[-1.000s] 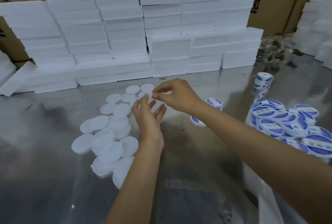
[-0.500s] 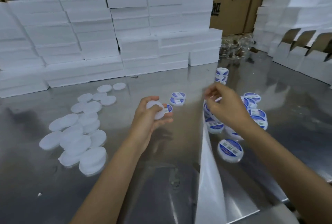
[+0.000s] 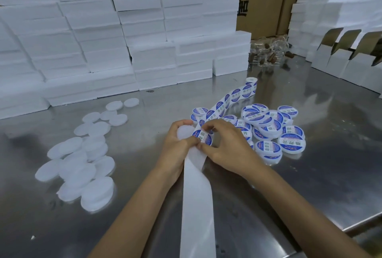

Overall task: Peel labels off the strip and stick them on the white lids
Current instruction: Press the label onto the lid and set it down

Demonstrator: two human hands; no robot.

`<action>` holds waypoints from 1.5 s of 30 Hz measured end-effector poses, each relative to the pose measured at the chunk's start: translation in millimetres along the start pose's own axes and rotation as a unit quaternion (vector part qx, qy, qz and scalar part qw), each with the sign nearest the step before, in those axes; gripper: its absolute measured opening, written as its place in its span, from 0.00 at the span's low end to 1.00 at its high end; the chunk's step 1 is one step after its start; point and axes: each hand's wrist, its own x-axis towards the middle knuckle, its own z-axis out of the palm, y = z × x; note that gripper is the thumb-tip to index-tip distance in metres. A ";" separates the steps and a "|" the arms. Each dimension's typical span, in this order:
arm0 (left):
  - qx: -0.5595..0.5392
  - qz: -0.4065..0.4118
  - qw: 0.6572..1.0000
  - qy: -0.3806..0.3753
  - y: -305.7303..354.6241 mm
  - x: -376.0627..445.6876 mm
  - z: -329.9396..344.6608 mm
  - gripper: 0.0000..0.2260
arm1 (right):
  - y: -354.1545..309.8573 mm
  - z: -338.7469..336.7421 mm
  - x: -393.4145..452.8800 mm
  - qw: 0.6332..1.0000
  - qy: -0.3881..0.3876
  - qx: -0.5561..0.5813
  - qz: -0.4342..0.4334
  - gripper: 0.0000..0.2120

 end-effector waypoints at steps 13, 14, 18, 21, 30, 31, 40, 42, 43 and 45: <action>-0.067 -0.057 0.995 -0.046 12.7 2.2 -11.7 0.11 | -3.3 10.6 -2.2 0.988 0.076 0.121 0.057 0.05; -0.068 -0.056 0.995 -0.041 12.5 2.3 -11.1 0.11 | -4.2 10.8 -3.7 0.990 0.079 0.111 0.046 0.06; -0.060 -0.050 0.997 -0.022 10.5 2.3 -9.6 0.12 | -7.5 13.0 -10.0 0.994 0.091 0.065 0.010 0.07; -0.063 -0.048 0.997 -0.018 10.1 2.5 -9.9 0.11 | -8.2 14.5 -12.8 0.994 0.102 0.035 -0.003 0.08; -0.063 -0.042 0.997 -0.005 3.1 6.6 -12.8 0.06 | -10.1 14.0 -17.6 0.997 0.063 0.024 -0.023 0.06; -0.056 -0.040 0.998 -0.001 2.4 6.8 -12.9 0.06 | -9.5 14.1 -17.4 0.997 0.056 0.041 -0.020 0.05; 0.055 0.027 0.997 0.044 -0.7 3.2 -8.3 0.04 | -21.8 -11.4 0.5 0.924 0.143 0.351 0.060 0.02; -0.027 0.032 0.998 0.050 7.3 4.0 -5.9 0.05 | -27.1 -14.6 14.9 0.907 0.136 0.390 0.075 0.06; -0.083 0.026 0.995 0.057 12.7 5.5 -6.3 0.07 | -32.0 -14.3 22.1 0.906 0.128 0.397 0.078 0.07; -0.177 0.013 0.981 0.073 22.2 9.3 -11.4 0.16 | -44.6 -9.2 32.7 0.903 0.100 0.410 0.079 0.08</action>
